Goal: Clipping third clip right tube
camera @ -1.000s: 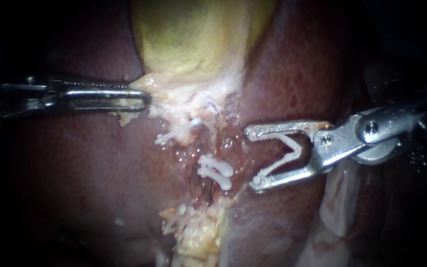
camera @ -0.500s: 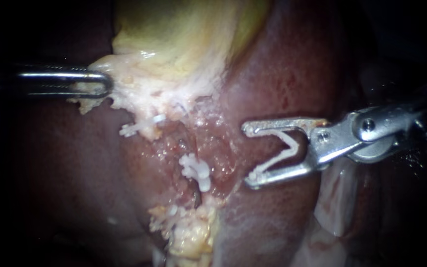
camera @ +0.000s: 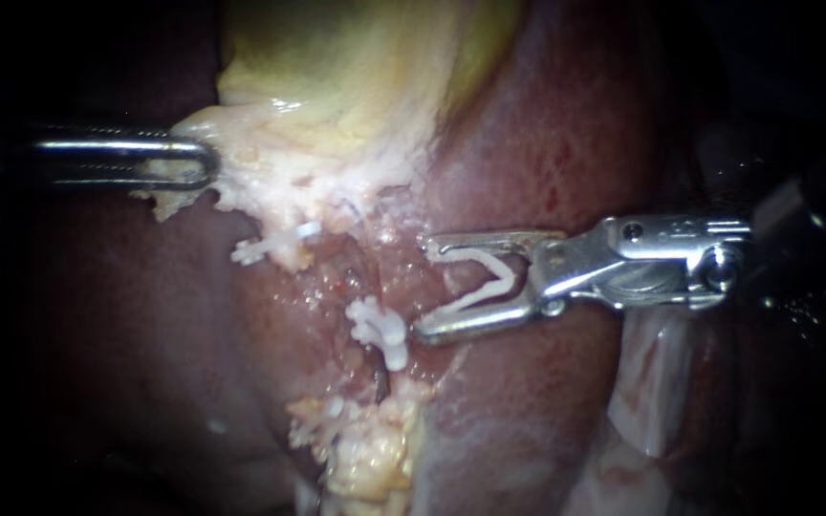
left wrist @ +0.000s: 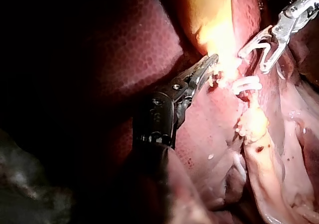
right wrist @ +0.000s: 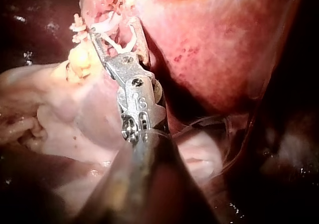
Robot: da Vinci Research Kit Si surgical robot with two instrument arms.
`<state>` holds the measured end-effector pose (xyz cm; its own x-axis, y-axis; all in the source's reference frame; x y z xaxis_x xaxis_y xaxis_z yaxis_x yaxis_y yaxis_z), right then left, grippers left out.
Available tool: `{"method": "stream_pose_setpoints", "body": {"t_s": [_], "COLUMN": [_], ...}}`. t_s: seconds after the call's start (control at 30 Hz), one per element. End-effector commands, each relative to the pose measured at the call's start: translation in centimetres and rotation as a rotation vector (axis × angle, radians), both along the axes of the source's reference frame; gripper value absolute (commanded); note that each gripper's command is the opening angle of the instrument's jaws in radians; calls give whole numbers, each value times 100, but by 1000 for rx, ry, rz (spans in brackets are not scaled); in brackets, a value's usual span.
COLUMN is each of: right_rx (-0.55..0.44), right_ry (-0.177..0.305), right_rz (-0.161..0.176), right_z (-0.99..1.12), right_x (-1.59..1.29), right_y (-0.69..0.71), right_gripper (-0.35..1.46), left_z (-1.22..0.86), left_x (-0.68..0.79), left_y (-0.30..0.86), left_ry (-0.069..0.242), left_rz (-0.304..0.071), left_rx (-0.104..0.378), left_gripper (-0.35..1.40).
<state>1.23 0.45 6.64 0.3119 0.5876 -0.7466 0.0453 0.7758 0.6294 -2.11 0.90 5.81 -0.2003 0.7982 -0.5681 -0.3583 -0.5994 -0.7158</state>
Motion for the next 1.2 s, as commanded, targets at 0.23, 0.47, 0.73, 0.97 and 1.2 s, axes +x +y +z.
{"method": "stream_pose_setpoints", "body": {"t_s": [0.23, 0.47, 0.73, 0.97, 1.2], "right_rx": [76, 117, 184, 203, 221], "right_ry": [51, 85, 149, 185, 211], "right_rz": [33, 17, 27, 34, 41], "right_z": [5, 11, 11, -6, -31], "right_x": [23, 50, 66, 65, 56], "right_y": [7, 8, 2, 0, 5], "right_gripper": [48, 48, 48, 48, 46], "left_z": [0, 0, 1, 3, 3], "left_x": [0, -1, -2, -1, -1], "left_y": [0, 0, 1, 2, 2], "left_ry": [1, 1, 1, 0, 0], "left_rz": [-1, -1, -1, 0, 0], "left_rx": [0, 0, 0, 0, 0], "left_gripper": [-35, -35, -35, -35, -35]}}
